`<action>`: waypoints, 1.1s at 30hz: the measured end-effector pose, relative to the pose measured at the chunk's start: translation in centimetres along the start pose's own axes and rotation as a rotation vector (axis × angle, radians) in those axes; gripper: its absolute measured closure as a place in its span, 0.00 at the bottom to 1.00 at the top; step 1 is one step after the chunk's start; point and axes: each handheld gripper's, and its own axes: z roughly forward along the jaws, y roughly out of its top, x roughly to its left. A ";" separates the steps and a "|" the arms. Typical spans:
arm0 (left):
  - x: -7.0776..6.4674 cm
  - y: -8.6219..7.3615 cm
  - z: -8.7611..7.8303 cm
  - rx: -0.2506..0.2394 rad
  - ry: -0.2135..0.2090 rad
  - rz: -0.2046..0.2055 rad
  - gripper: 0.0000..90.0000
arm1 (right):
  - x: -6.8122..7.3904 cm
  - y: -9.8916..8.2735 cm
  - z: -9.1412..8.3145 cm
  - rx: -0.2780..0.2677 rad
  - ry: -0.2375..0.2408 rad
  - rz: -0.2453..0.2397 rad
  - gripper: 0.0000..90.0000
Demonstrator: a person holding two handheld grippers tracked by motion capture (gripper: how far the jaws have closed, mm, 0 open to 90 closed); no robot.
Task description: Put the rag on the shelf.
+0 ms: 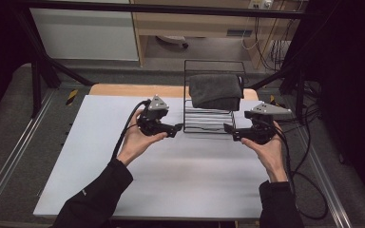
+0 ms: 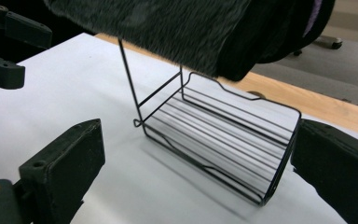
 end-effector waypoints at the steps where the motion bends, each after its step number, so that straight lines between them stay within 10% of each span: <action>1: 0.1 -0.4 -0.3 0.005 0.002 0.000 0.22 | 0.1 -0.1 -0.1 0.002 0.007 0.002 0.03; 12: 1.5 -6.4 -3.4 0.017 0.037 -0.019 0.08 | 1.4 -2.3 -0.5 0.006 0.083 0.010 0.01; 33: 4.1 -18.2 -7.6 0.082 0.068 -0.113 0.08 | 1.1 -12.3 1.5 0.155 0.196 0.049 0.01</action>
